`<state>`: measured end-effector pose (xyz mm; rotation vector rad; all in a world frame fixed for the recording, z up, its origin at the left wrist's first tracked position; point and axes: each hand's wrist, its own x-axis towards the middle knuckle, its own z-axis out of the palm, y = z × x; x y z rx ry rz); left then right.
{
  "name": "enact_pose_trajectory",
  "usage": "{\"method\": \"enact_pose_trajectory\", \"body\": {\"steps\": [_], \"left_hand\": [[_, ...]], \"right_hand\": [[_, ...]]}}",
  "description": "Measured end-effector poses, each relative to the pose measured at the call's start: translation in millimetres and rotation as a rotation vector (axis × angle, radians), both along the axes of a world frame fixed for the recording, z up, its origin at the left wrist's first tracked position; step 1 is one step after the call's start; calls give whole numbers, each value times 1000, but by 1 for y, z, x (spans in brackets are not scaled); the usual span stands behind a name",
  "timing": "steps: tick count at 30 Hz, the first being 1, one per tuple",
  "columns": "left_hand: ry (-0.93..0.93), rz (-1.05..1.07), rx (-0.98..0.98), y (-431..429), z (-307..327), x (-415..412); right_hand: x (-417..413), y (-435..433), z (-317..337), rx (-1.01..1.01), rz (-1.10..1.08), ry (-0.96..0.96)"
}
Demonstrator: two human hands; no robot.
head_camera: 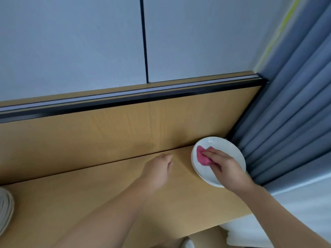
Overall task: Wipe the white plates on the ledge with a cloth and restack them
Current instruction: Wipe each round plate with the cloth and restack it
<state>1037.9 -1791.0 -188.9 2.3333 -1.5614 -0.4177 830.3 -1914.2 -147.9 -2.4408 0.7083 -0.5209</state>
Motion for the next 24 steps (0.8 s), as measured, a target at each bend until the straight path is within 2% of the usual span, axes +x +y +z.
{"method": "enact_pose_trajectory", "body": {"steps": [10, 17, 24], "left_hand": [[150, 41, 170, -90, -25, -52], [339, 172, 118, -107, -30, -65], [470, 359, 166, -115, -22, -71]], "right_hand": [[-33, -64, -19, 44, -39, 11], [-35, -70, -28, 53, -14, 8], [-39, -67, -30, 66, -17, 14]]}}
